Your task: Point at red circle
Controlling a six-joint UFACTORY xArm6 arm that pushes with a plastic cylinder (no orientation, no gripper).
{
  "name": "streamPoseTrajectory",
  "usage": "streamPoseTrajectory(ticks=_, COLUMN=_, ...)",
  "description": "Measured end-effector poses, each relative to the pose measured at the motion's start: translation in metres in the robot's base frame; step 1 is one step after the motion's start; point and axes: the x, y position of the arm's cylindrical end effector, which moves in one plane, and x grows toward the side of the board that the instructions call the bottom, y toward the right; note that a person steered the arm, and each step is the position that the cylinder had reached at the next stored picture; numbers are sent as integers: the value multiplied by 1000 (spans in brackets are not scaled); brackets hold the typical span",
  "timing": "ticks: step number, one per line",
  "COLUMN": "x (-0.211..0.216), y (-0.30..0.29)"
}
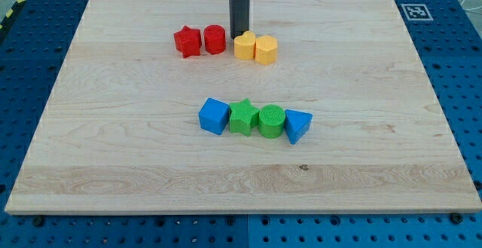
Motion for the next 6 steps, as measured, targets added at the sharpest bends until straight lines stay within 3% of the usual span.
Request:
streamPoseTrajectory(ticks=3, x=8, y=3)
streamPoseTrajectory(ticks=6, x=-42, y=-27)
